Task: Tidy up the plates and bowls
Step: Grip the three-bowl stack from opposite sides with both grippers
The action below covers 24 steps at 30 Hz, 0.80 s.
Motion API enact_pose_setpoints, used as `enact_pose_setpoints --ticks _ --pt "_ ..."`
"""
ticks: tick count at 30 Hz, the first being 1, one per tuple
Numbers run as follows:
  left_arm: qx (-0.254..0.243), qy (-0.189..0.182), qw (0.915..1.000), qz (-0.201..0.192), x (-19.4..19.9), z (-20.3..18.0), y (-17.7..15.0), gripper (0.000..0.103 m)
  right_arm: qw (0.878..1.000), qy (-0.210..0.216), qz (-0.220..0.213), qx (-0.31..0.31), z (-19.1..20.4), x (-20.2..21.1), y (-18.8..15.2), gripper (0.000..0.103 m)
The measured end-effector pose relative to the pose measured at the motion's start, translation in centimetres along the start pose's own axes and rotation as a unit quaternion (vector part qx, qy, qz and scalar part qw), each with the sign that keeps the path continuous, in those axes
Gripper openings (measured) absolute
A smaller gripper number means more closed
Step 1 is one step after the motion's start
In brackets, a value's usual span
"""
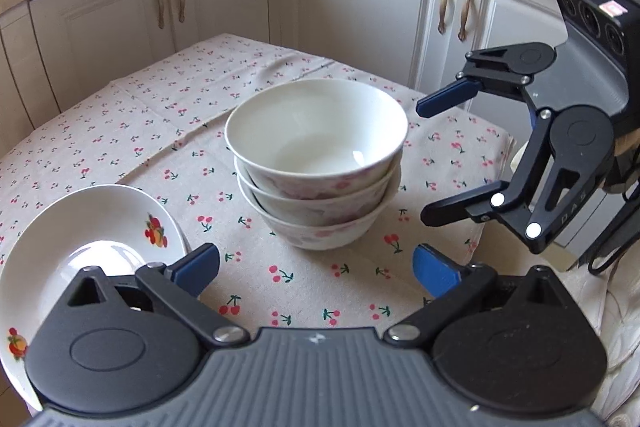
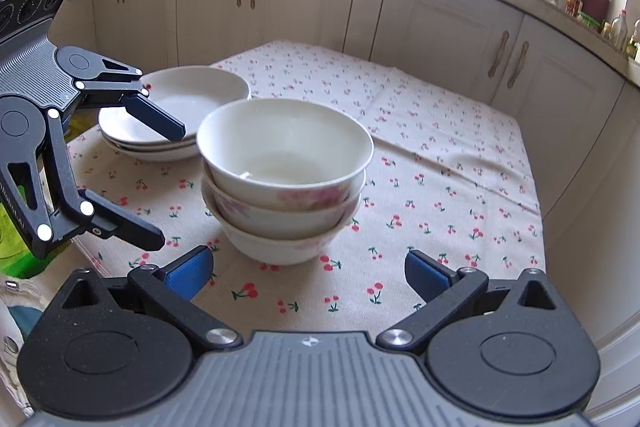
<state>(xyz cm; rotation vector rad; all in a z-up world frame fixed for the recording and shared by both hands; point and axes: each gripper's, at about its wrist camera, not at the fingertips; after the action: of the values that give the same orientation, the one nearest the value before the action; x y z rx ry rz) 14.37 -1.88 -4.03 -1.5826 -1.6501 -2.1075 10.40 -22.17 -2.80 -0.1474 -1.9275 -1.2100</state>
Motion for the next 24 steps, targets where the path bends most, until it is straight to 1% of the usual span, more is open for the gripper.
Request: enact_pose_setpoints --ticks 2,9,14,18,24 --pt "-0.006 -0.004 0.9999 0.011 -0.6 0.2 0.3 0.102 1.0 0.005 0.004 -0.001 -0.1 -0.4 0.0 0.103" --pt "-0.031 -0.021 0.9989 0.027 -2.2 0.7 0.9 0.102 0.999 0.027 0.015 0.013 -0.6 -2.0 0.1 0.103" --pt "-0.047 -0.04 0.997 0.046 -3.2 1.1 1.4 0.102 0.999 0.032 0.033 0.027 -0.9 -3.3 0.2 0.103" --pt "-0.057 -0.051 0.9957 0.052 -3.8 1.4 1.8 0.102 0.998 0.044 0.036 0.034 -1.4 -3.8 0.6 0.103" --pt "-0.074 -0.058 0.9938 0.059 -4.8 2.1 2.5 0.102 0.995 0.062 0.043 0.063 -1.9 -4.4 1.2 0.103"
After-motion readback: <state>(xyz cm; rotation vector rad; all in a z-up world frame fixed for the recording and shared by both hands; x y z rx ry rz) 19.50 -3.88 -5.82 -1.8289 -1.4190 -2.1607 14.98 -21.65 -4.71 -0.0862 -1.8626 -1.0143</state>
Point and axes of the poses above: each gripper's, at about its wrist camera, not at the fingertips, and x roughly against the way its jaws point, z to its left, y to its top, and after that the axes turned 6 degrees about x, right-handed
